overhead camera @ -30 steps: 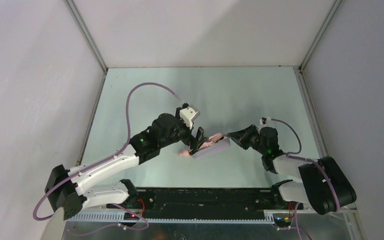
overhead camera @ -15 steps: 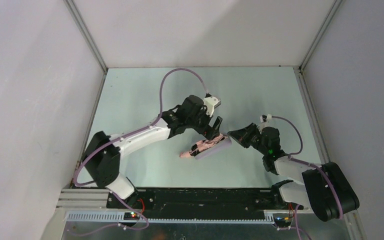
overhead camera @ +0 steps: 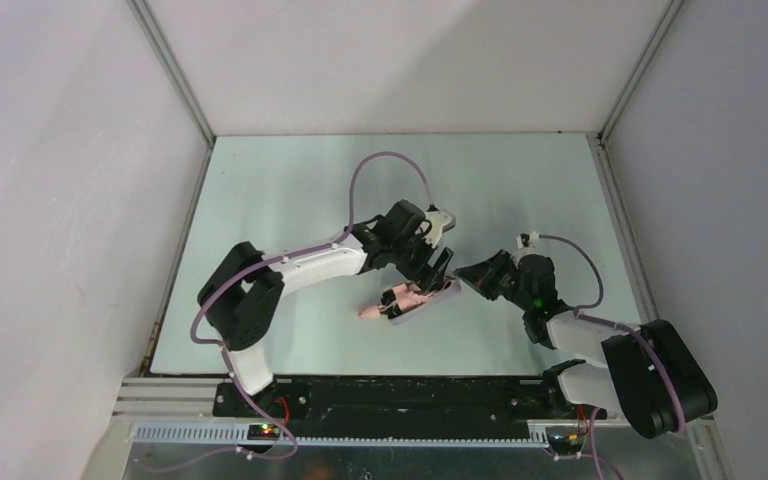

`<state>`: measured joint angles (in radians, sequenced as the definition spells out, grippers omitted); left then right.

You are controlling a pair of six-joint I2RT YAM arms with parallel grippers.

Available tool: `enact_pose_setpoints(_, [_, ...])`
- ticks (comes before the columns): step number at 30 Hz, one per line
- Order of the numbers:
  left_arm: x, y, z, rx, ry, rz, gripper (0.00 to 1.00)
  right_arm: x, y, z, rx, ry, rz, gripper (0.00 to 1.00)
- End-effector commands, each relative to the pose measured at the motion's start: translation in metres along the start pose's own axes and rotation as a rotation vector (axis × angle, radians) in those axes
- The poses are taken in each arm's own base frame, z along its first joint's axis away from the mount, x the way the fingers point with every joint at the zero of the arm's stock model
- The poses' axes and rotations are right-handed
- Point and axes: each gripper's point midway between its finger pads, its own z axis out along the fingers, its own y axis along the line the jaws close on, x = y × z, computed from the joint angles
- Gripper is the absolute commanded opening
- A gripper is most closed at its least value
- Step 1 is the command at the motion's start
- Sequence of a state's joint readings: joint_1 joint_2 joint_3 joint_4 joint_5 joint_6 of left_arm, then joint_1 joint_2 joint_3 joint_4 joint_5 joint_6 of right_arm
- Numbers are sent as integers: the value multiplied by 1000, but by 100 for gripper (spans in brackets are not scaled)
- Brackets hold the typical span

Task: Put away the umbrella

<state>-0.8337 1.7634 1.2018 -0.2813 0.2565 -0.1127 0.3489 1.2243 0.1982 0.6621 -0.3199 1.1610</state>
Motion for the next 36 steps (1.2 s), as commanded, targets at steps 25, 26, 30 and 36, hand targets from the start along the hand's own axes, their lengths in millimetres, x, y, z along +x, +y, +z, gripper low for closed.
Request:
enact_pose_setpoints(25, [47, 8, 38, -60, 179, -47, 54, -1, 56, -5, -86, -17, -24, 0])
enact_pose_setpoints(26, [33, 8, 27, -52, 137, -59, 57, -3, 48, -5, -65, -27, -33, 0])
enact_pose_setpoints(30, [2, -1, -1, 12, 39, -111, 68, -7, 34, -3, -29, -37, -47, 0])
enact_pose_setpoints(36, [-26, -27, -36, 163, -70, -136, 76, -8, 21, 2, 6, -29, -55, 0])
